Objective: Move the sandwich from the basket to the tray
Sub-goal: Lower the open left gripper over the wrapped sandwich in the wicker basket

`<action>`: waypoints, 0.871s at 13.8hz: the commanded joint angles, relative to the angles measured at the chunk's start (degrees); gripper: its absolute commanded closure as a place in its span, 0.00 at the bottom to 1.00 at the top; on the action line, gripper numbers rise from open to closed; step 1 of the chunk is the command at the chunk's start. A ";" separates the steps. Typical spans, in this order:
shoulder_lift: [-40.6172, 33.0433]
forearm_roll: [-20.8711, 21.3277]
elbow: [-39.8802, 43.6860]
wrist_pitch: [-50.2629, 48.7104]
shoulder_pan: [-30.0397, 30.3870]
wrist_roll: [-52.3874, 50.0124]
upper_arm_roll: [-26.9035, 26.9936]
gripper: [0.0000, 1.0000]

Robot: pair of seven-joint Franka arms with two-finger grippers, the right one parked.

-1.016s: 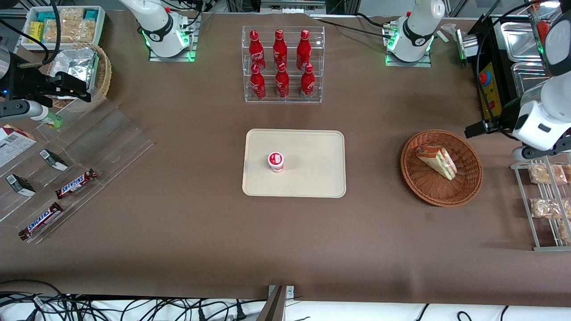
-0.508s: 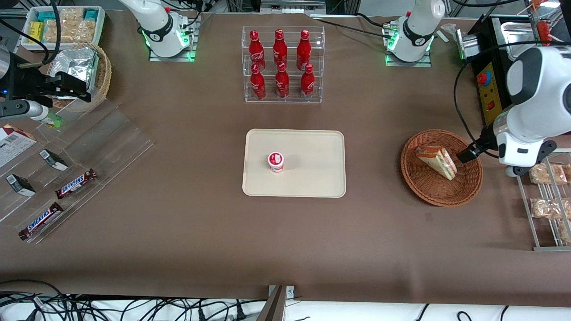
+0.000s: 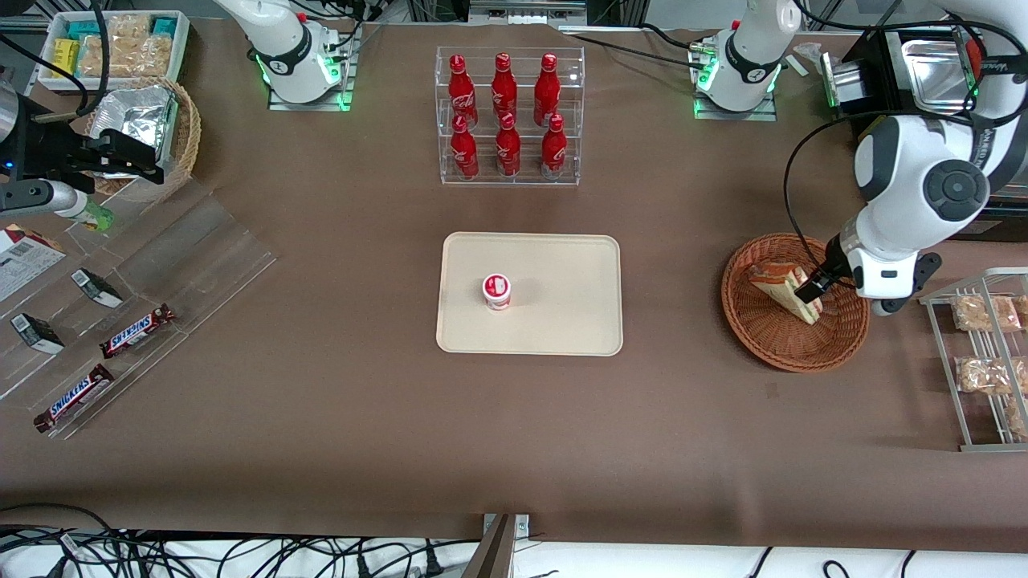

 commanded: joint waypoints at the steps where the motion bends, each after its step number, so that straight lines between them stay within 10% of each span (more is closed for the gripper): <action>1: -0.46 1.52 -4.19 5.81 1.08 -1.24 -0.22 0.00; 10: 4.12 1.52 -7.46 15.50 1.69 -2.03 -0.13 0.03; 12: 4.82 1.52 -7.46 15.58 1.78 -2.03 -0.13 0.67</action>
